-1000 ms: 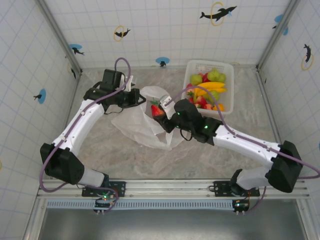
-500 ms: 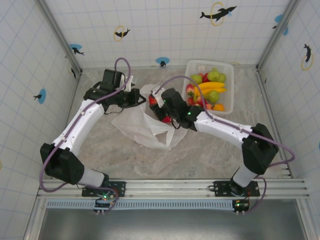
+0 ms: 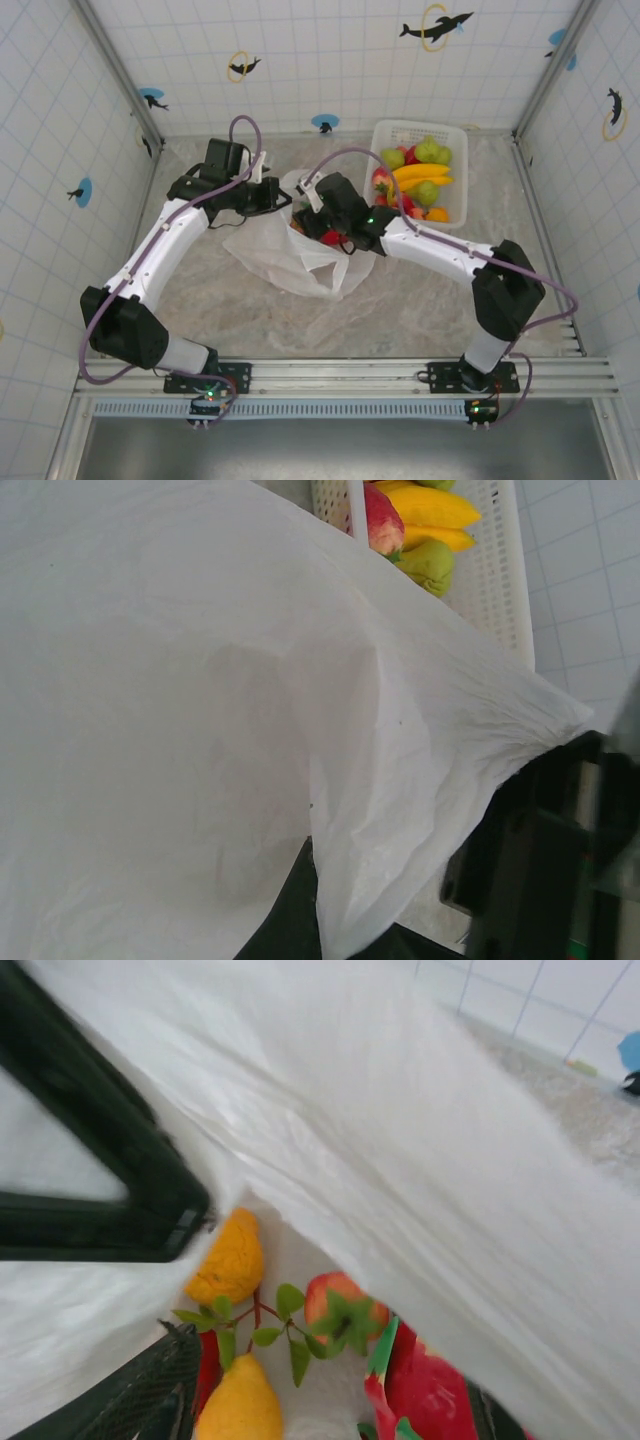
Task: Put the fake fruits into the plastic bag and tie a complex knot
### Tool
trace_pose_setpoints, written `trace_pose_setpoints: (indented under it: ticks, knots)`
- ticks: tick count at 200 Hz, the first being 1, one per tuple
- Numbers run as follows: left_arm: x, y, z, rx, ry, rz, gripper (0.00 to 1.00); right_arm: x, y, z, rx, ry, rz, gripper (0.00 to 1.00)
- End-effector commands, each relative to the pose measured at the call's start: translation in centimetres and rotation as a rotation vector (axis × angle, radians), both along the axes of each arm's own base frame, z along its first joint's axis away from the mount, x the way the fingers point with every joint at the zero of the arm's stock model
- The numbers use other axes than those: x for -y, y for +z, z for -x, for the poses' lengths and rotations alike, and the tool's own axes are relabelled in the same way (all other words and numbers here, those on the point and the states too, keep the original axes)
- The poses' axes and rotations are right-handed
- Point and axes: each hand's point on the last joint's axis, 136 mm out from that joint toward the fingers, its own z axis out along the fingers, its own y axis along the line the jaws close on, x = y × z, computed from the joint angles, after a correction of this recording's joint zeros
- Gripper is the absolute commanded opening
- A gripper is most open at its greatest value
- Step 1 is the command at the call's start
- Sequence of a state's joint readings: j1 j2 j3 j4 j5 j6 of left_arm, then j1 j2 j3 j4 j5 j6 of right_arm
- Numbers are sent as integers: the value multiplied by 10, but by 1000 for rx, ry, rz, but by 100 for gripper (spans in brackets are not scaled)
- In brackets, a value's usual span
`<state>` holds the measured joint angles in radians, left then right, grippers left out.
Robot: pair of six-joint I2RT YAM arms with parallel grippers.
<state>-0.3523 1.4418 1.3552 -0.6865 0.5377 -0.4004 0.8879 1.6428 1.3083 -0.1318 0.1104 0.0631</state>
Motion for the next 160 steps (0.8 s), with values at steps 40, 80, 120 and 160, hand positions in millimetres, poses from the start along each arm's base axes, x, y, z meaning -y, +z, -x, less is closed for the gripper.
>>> trace_pose_setpoints:
  ticks: [40, 80, 120, 160]
  knots:
    - [-3, 1, 0, 5, 8, -5, 0, 43, 63, 64, -71, 158, -164, 69]
    - [-3, 1, 1, 7, 8, -4, 1, 83, 96, 94, -134, 205, -321, 70]
    - [-2, 2, 1, 9, 6, -1, 0, 129, 76, 98, -220, 192, -311, 92]
    - [-2, 4, 1, 13, 7, 0, 1, 129, 35, 100, -311, 285, -211, 88]
